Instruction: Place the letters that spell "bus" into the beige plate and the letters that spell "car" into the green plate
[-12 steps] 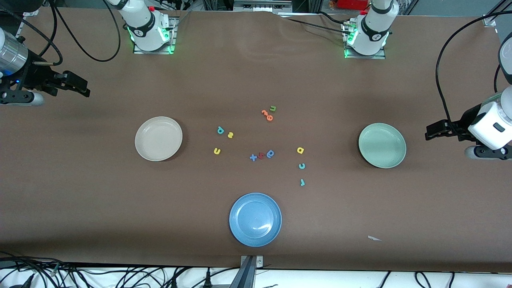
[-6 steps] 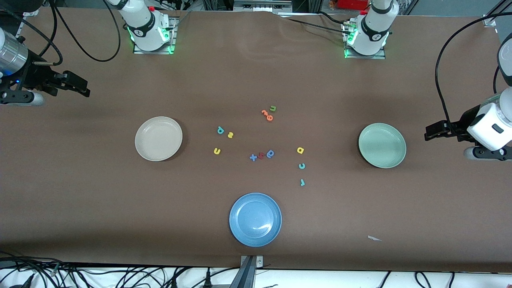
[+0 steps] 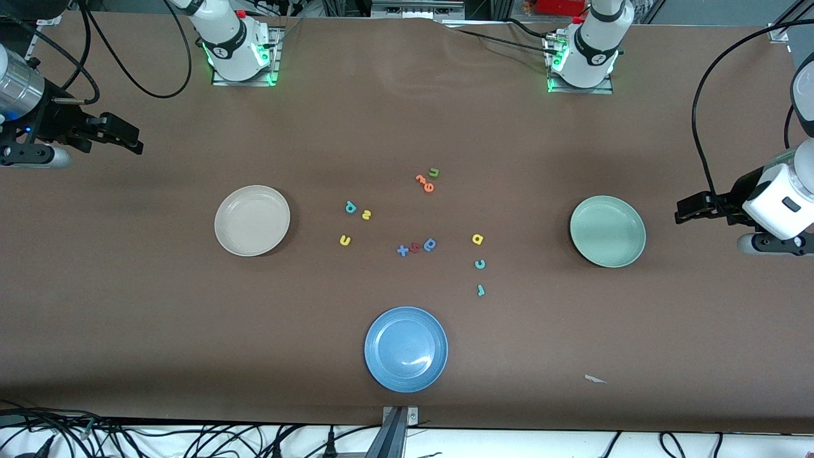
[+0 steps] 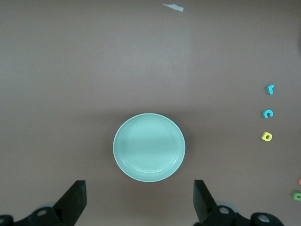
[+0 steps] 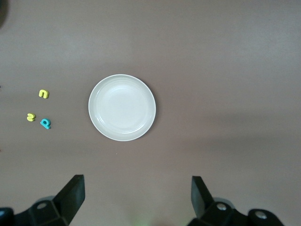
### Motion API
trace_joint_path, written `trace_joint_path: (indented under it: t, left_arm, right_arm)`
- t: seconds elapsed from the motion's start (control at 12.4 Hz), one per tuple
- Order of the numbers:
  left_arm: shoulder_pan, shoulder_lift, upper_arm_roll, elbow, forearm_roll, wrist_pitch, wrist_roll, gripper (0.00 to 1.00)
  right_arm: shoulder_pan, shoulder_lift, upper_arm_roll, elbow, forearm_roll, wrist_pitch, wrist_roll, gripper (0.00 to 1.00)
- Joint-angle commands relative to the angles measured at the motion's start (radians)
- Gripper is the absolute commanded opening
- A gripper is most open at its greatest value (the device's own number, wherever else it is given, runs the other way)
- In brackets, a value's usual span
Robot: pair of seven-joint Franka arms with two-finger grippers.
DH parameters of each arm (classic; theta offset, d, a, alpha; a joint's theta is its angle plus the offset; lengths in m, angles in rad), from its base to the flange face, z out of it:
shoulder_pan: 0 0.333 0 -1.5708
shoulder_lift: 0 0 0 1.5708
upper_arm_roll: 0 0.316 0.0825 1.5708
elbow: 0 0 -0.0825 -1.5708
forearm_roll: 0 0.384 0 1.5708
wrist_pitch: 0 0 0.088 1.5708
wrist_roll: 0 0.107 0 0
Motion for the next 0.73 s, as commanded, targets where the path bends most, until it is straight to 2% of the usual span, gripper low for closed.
trace_joint_path:
  t: [0.0, 0.65]
  left_arm:
    - [0.002, 0.018, -0.001, 0.038, -0.018, -0.025, -0.007, 1.00]
    - [-0.007, 0.018, -0.002, 0.038, -0.012, -0.025, -0.009, 1.00]
  right_arm:
    - [-0.002, -0.026, 0.003, -0.022, -0.001, 0.004, -0.004, 1.00]
    - [-0.002, -0.026, 0.003, -0.022, -0.001, 0.004, -0.004, 1.00]
